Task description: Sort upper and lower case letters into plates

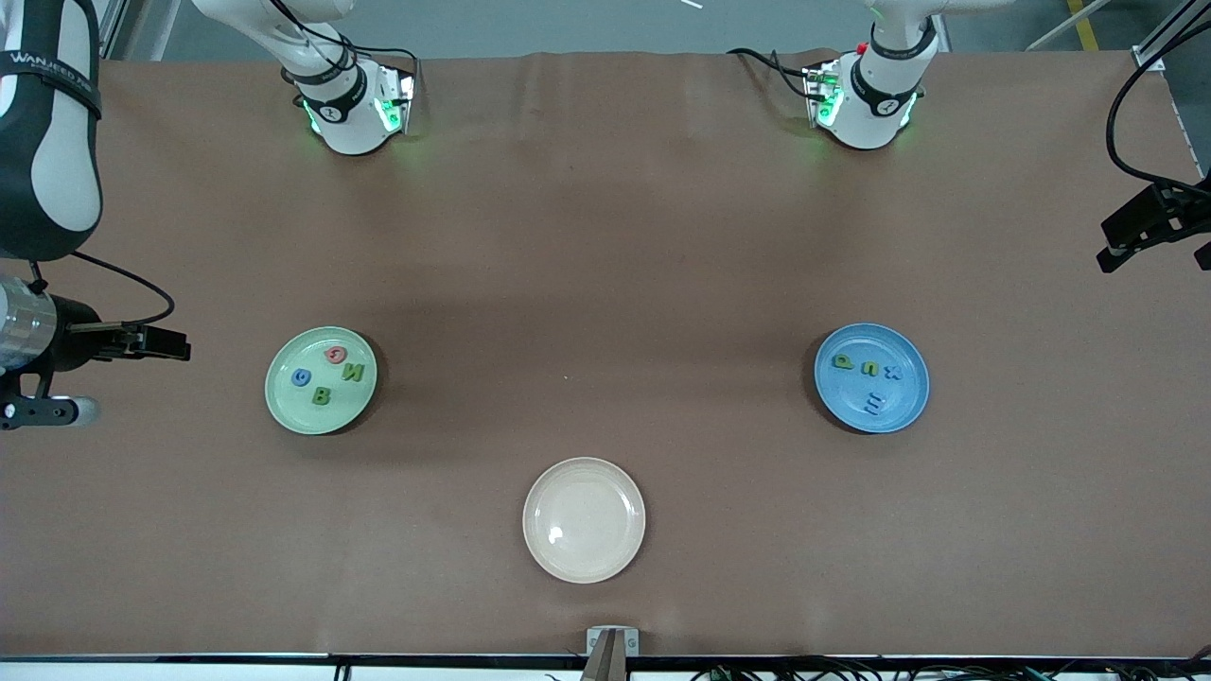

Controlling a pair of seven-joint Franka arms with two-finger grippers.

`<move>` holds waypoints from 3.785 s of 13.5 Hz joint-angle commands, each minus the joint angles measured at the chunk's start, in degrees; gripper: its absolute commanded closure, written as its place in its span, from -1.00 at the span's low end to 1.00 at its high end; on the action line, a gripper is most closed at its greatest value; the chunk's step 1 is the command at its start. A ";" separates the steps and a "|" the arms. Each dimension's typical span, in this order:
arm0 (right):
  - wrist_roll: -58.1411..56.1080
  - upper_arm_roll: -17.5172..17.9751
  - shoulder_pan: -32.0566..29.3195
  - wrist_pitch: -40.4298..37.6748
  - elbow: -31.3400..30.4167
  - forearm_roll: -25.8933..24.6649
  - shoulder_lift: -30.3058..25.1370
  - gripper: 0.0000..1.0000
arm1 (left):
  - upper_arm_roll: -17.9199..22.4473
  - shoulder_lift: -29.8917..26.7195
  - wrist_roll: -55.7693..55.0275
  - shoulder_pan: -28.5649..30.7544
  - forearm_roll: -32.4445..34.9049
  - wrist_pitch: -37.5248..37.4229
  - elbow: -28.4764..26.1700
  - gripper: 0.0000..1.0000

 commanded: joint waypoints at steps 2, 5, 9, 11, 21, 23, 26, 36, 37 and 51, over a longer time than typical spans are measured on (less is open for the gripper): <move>-0.33 0.20 -1.42 0.66 -4.69 0.24 -3.71 -1.00 | 0.11 -0.90 0.46 -0.16 -1.09 -1.13 0.14 -1.00; -0.33 0.20 -1.69 3.81 -11.61 0.24 -9.32 -1.00 | 0.11 -0.90 0.46 -0.16 -1.09 -1.13 0.14 -1.00; -0.33 0.20 -1.69 7.00 -19.99 0.24 -17.24 -1.00 | 0.11 -0.90 0.46 -0.16 -1.09 -1.13 0.14 -1.00; -0.33 0.29 -1.60 5.60 -20.26 0.24 -19.00 -1.00 | 0.11 -0.90 0.46 -0.16 -1.09 -1.13 0.14 -1.00; -0.25 0.37 -1.60 2.86 -20.26 0.24 -23.84 -1.00 | 0.11 -0.99 0.81 -0.16 -1.01 -1.13 0.14 -1.00; -0.25 0.20 -1.78 3.04 -21.48 0.24 -25.25 -1.00 | 0.11 -0.99 0.90 -0.16 -1.01 -1.13 0.14 -1.00; -0.25 0.20 -2.66 2.95 -21.57 0.85 -25.87 -1.00 | 0.12 -0.99 0.90 -0.16 -1.01 -1.13 0.14 -1.00; -0.95 0.20 -3.89 4.18 -21.57 3.85 -26.22 -1.00 | 0.20 -0.99 0.63 -0.16 -1.09 -1.13 0.14 -1.00; -1.04 0.29 -3.80 4.27 -21.57 3.32 -26.48 -1.00 | 0.12 -0.99 0.55 -0.16 -1.09 -1.13 0.14 -1.00; -1.04 0.73 -3.01 4.80 -24.65 1.47 -28.77 -1.00 | 0.55 -0.55 -0.34 0.28 -6.11 -8.25 -0.30 -1.00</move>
